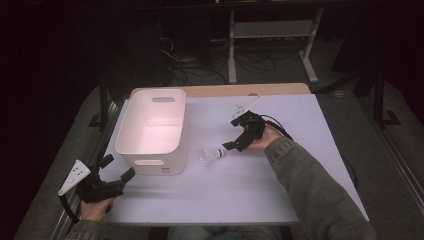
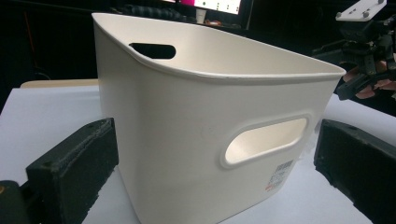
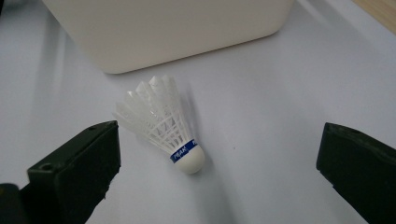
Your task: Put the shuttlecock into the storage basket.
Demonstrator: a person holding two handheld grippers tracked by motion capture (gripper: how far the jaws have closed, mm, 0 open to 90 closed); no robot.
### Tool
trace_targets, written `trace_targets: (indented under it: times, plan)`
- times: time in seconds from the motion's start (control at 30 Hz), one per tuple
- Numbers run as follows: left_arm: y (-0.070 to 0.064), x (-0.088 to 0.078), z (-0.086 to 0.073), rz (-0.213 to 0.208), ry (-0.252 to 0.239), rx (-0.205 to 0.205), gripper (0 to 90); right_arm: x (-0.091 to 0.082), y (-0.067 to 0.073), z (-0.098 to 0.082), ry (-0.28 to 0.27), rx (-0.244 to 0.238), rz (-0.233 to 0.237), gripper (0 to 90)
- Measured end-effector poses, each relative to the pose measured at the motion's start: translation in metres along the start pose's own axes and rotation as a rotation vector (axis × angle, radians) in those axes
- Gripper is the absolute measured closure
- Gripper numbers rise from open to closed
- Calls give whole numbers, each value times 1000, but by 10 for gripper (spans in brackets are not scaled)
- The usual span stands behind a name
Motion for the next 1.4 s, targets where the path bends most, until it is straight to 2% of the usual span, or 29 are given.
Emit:
trace_targets:
  times: [0.13,0.23,0.3,0.5,0.67,0.73,0.9,0.93,1.0,1.03,1.1,1.17,1.23,1.4]
  plan:
    - [0,0,0,-1,-1,0,0,4,1,3,-2,-39,12,0]
    - [0,0,0,-2,-1,-4,0,6,2,4,7,-50,19,0]
    - [-1,0,0,-3,-1,-3,0,10,1,5,17,-87,20,0]
    - [-1,0,0,-4,-1,-1,0,18,0,6,49,-146,38,0]
    - [-1,0,0,-7,-3,0,0,22,-2,6,75,-191,30,0]
    - [-1,0,0,-7,2,2,0,24,-3,5,82,-191,40,0]
    - [-2,0,1,-6,-2,-3,0,29,-4,4,106,-226,40,0]
    - [-2,0,1,-6,-4,-5,0,31,-3,2,129,-239,36,0]
    - [-3,-1,1,-6,-6,-5,0,34,-3,2,133,-274,37,17]
    - [-3,-1,1,-6,-6,-5,0,34,-3,2,133,-274,37,17]
    - [-2,-1,1,-5,-6,-4,0,39,-2,1,165,-300,47,18]
    - [-2,-1,1,-4,-6,-4,0,41,-1,1,169,-300,57,18]
    - [-2,-1,1,-4,-6,0,0,44,1,3,166,-323,81,23]
    - [-2,-2,1,-6,-9,1,0,52,2,3,208,-373,92,83]
Point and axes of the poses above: each handheld gripper's, and its own axes: x roughly forward along the jaws, z roughly out of its top, y roughly to its left, the point moved 5 cm from there along x, roughly forward along the jaws, and after that the axes turned 6 degrees about x, right-handed, at the moved point
